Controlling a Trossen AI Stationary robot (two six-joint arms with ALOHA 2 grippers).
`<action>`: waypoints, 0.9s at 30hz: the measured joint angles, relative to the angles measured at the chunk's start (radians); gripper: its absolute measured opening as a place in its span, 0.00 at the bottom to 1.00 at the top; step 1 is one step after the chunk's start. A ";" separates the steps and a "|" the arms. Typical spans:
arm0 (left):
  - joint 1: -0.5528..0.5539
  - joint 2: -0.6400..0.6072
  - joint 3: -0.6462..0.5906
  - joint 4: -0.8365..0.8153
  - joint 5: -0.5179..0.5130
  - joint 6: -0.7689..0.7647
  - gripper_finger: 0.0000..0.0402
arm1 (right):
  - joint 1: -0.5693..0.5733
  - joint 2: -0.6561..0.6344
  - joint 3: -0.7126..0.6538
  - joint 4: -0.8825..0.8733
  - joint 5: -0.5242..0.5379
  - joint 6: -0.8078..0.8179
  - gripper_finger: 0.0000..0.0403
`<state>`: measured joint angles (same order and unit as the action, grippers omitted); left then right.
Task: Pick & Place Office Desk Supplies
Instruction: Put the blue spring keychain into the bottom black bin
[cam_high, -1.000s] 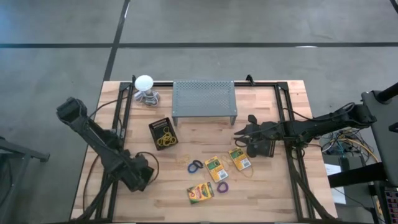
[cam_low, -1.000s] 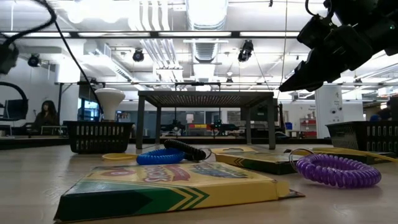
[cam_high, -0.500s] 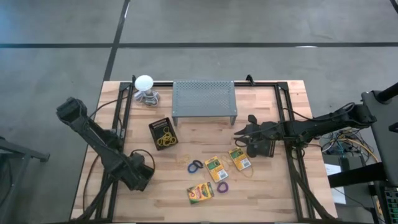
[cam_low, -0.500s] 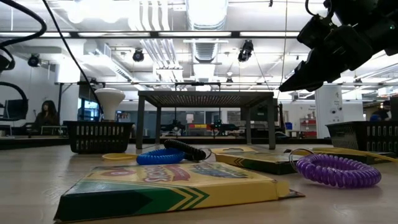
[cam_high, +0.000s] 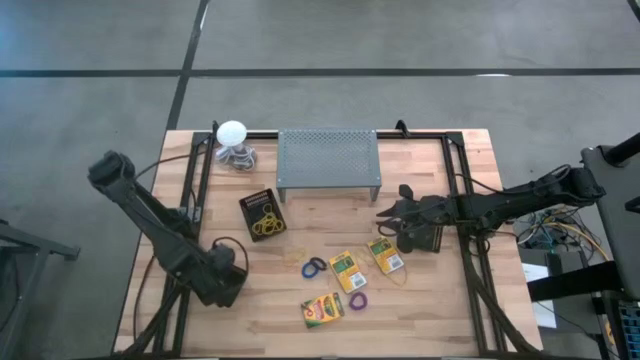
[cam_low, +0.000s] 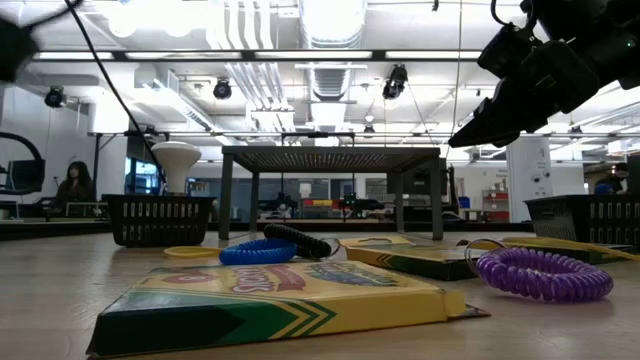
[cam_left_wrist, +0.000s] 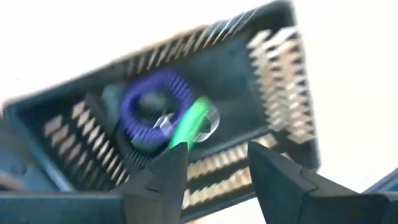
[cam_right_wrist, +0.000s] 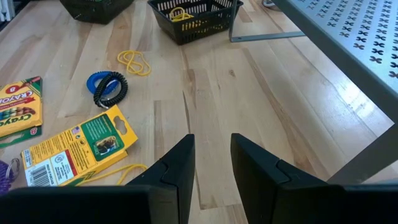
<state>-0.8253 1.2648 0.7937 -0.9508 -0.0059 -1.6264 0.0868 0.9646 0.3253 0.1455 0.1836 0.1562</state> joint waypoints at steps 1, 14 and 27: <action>0.000 -0.010 0.017 0.000 -0.053 0.001 0.43 | 0.000 0.000 0.000 0.000 0.000 0.000 0.25; 0.068 0.045 0.052 0.312 -0.931 0.312 0.43 | 0.000 0.000 0.000 0.000 0.000 0.000 0.25; 0.294 0.350 0.053 0.902 -0.627 1.071 0.43 | 0.000 0.000 0.000 0.000 0.000 0.000 0.25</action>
<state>-0.5318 1.6152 0.8465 -0.0493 -0.6329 -0.5556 0.0868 0.9649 0.3256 0.1455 0.1835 0.1562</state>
